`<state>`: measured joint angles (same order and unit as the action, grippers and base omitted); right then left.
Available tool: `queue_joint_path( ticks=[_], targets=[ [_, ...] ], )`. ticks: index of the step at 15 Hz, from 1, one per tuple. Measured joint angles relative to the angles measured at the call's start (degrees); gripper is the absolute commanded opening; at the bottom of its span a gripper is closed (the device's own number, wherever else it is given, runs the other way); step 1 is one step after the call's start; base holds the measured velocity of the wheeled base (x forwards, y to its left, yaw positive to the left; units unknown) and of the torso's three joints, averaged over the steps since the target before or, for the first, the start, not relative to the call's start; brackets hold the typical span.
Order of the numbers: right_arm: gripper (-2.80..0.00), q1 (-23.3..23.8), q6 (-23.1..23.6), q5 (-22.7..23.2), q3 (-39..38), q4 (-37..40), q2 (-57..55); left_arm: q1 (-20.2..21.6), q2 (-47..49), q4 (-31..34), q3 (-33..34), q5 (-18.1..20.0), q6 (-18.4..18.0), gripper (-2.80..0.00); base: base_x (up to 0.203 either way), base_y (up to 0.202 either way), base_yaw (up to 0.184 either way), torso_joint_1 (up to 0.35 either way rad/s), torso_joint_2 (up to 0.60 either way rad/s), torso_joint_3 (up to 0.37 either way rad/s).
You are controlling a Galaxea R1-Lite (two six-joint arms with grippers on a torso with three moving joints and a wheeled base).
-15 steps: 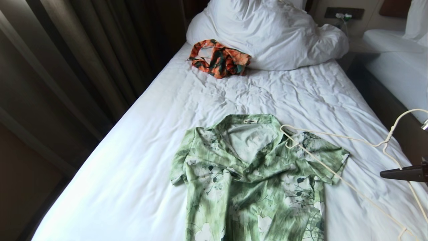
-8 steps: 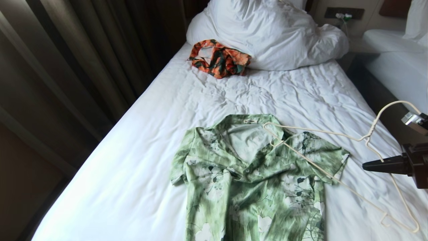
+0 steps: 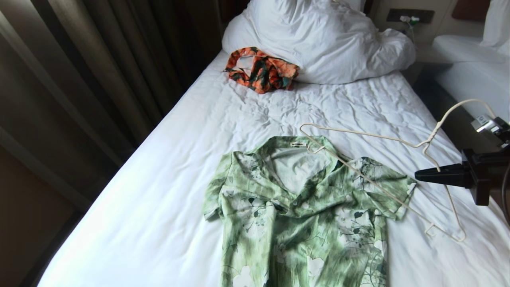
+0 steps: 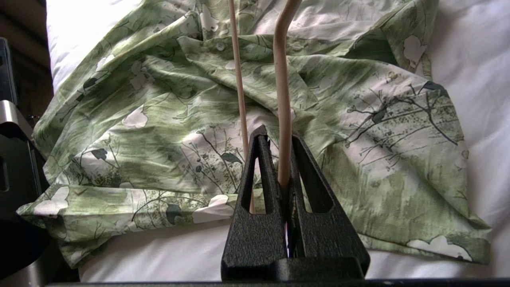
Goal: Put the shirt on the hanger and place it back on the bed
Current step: Lift the shirt and hanger
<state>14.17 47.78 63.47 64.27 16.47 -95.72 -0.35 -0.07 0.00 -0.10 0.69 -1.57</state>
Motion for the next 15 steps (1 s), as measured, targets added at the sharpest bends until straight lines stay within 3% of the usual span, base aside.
queue_joint_path(
  ticks=[8, 15],
  targets=[
    [-2.8, -2.1, -2.6, 0.9, -5.1, -14.6, 0.2, 0.0, 0.0, 0.0, 0.0, 0.0, 0.0, -2.8, 0.0, 0.0, 0.0, 0.0, 0.0, 0.0],
    [-2.8, -4.7, -6.5, 1.4, -4.6, -15.3, 0.8, 0.0, 0.0, 0.0, 0.0, 0.0, 0.0, -2.8, 0.0, 0.0, 0.0, 0.0, 0.0, 0.0]
  ],
)
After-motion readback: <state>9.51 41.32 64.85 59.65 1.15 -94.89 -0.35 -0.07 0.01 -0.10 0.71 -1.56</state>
